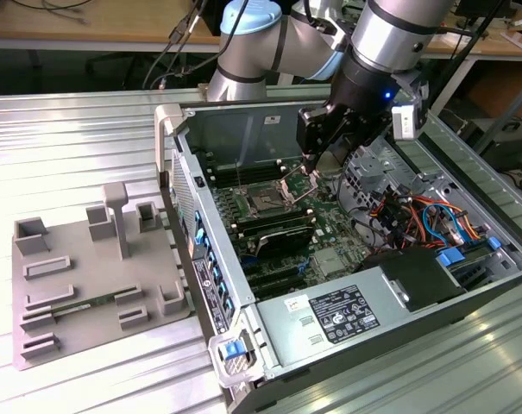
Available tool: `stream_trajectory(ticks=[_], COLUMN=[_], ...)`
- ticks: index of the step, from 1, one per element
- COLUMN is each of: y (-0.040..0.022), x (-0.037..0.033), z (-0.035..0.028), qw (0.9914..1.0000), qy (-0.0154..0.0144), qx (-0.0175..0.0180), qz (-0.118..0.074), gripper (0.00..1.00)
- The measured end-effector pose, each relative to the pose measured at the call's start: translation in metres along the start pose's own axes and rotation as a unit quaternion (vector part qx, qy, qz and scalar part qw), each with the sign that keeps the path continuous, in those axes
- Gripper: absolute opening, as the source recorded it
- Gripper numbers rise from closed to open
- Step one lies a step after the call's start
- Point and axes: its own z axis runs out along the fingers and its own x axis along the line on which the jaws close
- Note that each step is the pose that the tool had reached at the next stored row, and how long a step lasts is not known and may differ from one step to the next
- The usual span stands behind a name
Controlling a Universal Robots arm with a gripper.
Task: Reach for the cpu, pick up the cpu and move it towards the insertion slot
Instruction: 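Pick up the cpu and move it towards the insertion slot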
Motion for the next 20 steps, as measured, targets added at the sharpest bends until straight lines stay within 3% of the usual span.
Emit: stream_trajectory(ticks=[20], y=[-0.0003], x=[0.0000], z=[0.0056], qw=[1.00000], qy=[0.0000], qx=[0.0000], qz=[0.000], gripper=[0.55])
